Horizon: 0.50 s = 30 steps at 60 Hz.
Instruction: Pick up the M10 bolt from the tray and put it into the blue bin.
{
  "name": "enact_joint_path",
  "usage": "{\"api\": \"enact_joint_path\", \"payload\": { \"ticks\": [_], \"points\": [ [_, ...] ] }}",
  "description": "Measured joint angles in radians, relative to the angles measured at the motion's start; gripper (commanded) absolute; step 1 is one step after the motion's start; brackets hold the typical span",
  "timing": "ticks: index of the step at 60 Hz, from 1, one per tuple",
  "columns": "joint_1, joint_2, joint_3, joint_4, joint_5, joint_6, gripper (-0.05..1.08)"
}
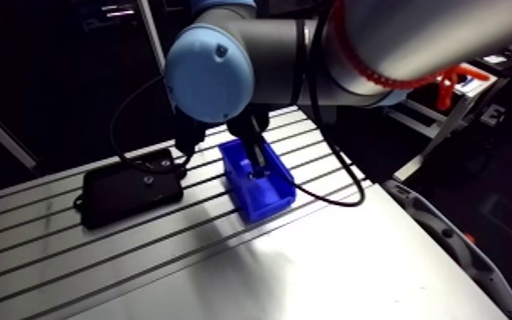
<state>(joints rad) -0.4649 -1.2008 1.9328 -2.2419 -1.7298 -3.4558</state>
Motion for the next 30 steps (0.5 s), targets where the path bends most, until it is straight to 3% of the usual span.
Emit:
{"api": "enact_joint_path", "payload": {
  "ticks": [15, 19, 20, 21, 22, 23, 24, 25, 26, 30],
  "points": [
    [0.004, 0.002, 0.009, -0.006, -0.004, 0.001, 1.00],
    [0.004, 0.002, 0.011, -0.007, -0.004, 0.002, 0.95],
    [0.005, 0.002, 0.011, -0.007, -0.004, 0.002, 0.83],
    [0.005, 0.002, 0.012, -0.007, -0.004, 0.002, 0.83],
    [0.005, 0.002, 0.012, -0.007, -0.004, 0.002, 0.59],
    [0.005, 0.002, 0.013, -0.007, -0.004, 0.003, 0.59],
    [0.005, 0.002, 0.013, -0.007, -0.004, 0.003, 0.21],
    [0.006, 0.002, 0.014, -0.007, -0.004, 0.003, 0.21],
    [0.006, 0.002, 0.014, -0.007, -0.004, 0.003, 0.03],
    [0.008, 0.002, 0.017, -0.008, -0.005, 0.004, 0.01]
  ]
}}
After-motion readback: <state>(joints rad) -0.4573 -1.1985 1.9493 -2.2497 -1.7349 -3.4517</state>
